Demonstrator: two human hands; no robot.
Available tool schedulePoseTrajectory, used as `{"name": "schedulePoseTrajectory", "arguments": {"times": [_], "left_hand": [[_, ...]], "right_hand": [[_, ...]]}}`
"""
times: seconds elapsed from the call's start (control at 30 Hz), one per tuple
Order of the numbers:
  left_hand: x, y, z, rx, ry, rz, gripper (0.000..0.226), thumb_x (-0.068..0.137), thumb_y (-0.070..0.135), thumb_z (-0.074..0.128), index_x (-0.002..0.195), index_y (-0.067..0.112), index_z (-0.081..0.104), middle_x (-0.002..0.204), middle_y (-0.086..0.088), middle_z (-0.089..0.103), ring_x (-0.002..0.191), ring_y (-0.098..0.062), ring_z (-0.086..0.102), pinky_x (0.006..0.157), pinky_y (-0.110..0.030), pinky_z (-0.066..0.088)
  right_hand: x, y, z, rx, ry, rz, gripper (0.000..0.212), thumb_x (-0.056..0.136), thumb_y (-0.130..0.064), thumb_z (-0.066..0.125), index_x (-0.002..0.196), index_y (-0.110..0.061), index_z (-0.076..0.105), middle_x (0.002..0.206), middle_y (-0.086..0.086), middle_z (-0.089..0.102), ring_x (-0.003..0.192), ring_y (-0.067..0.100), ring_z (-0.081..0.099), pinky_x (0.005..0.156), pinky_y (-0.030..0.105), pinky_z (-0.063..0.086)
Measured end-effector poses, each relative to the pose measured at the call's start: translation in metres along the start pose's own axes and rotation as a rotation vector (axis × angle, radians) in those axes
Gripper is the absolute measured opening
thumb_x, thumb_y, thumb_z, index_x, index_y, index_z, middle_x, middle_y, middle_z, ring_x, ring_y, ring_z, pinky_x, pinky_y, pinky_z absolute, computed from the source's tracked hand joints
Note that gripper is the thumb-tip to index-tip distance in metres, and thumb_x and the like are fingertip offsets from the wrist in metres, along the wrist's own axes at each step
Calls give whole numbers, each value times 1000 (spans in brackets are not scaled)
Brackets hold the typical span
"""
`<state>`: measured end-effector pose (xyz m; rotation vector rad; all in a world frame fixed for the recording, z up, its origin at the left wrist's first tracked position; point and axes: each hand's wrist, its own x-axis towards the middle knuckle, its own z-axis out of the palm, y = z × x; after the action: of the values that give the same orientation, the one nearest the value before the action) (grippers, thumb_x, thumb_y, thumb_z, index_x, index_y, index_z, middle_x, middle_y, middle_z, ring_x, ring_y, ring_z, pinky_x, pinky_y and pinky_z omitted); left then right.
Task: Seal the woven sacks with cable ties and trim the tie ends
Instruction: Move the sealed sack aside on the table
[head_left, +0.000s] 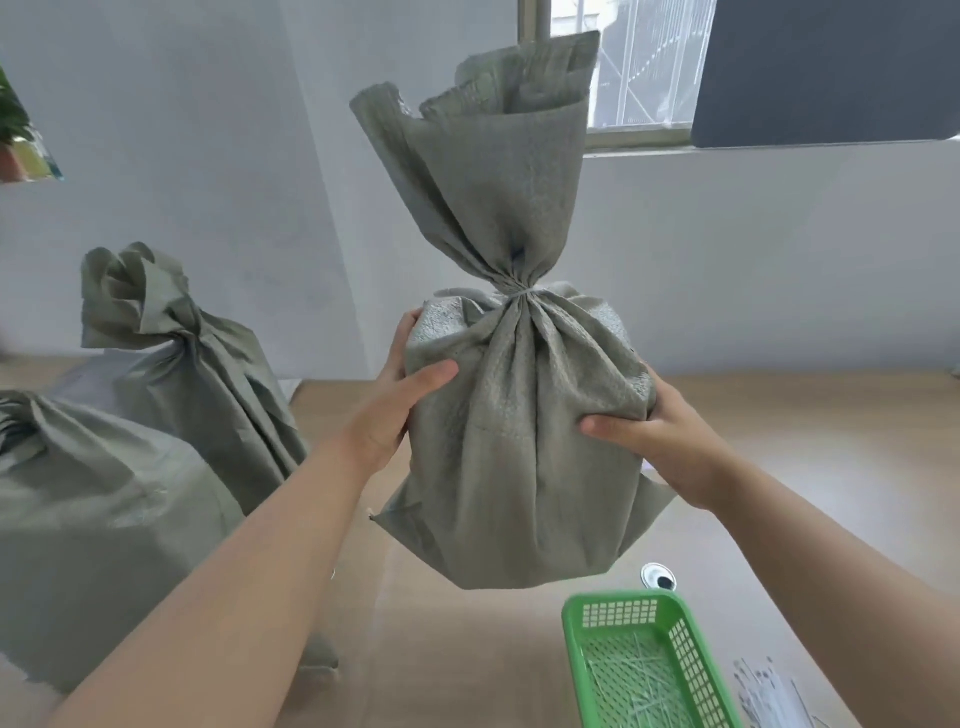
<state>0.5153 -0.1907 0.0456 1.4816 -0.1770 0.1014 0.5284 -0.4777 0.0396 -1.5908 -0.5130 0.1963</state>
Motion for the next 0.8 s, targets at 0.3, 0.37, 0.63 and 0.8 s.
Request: {"name": "schedulePoseTrajectory", "arguments": {"times": [0.3, 0.37, 0.63, 0.8], "left_hand": [[88, -83, -38, -46, 62, 14, 85, 79, 13, 75, 148, 41, 35, 131, 8, 67, 119, -12, 65, 89, -23, 54], [103, -103, -47, -68, 74, 6, 91, 79, 11, 74, 152, 42, 29, 133, 10, 66, 122, -10, 63, 90, -22, 54], [150, -161, -74, -23, 116, -9, 93, 80, 15, 78, 154, 42, 29, 140, 8, 61, 127, -10, 59, 106, -32, 46], [171, -182, -72, 145, 166, 18, 72, 85, 21, 79, 144, 40, 43, 138, 12, 59, 117, 1, 61, 100, -25, 50]], "right_hand": [[94, 77, 0, -47, 32, 71, 72, 78, -5, 79, 137, -37, 52, 130, -7, 66, 124, 13, 60, 105, 39, 46], [112, 96, -1, -62, 36, 82, 73, 78, -3, 79, 136, -37, 52, 129, -8, 67, 123, 11, 61, 104, 36, 47], [166, 150, -7, -121, 17, 91, 79, 81, -3, 79, 143, -39, 45, 131, -12, 65, 124, 6, 59, 105, 31, 48], [182, 178, -16, -98, 41, 97, 96, 80, -5, 82, 151, -44, 31, 139, -14, 60, 130, 6, 55, 109, 37, 43]]}}
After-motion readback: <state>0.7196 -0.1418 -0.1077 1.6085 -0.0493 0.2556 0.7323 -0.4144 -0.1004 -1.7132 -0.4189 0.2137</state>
